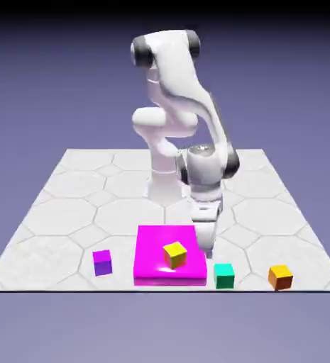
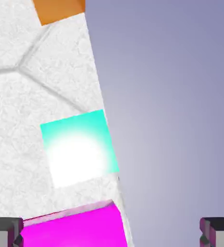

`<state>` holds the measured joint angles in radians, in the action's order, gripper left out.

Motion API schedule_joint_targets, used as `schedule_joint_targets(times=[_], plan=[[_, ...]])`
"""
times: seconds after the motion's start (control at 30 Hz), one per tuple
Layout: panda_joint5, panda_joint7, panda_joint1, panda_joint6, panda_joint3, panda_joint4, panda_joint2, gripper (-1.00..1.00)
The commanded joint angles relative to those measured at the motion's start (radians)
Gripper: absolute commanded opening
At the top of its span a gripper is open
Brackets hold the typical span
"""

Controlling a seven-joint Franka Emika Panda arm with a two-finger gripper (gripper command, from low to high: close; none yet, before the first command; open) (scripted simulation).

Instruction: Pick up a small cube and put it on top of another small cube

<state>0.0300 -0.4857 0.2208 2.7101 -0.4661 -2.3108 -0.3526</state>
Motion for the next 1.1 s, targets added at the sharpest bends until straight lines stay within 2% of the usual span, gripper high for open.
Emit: schedule_joint_targets(times=[0.0, 0.1, 0.73, 0.77, 1.07], plan=[[0.001, -0.044, 0.008, -0.012, -0.017, 0.018, -0.033, 0.0], [0.002, -0.101, 0.019, -0.027, -0.038, 0.041, -0.076, 0.0], [-0.657, -0.571, -0.666, 0.022, 0.568, 0.122, -0.206, 0.0], [-0.657, -0.571, -0.666, 0.022, 0.568, 0.122, -0.206, -1.0], [-0.378, -0.372, -0.376, 0.001, 0.311, 0.088, -0.151, -1.0]])
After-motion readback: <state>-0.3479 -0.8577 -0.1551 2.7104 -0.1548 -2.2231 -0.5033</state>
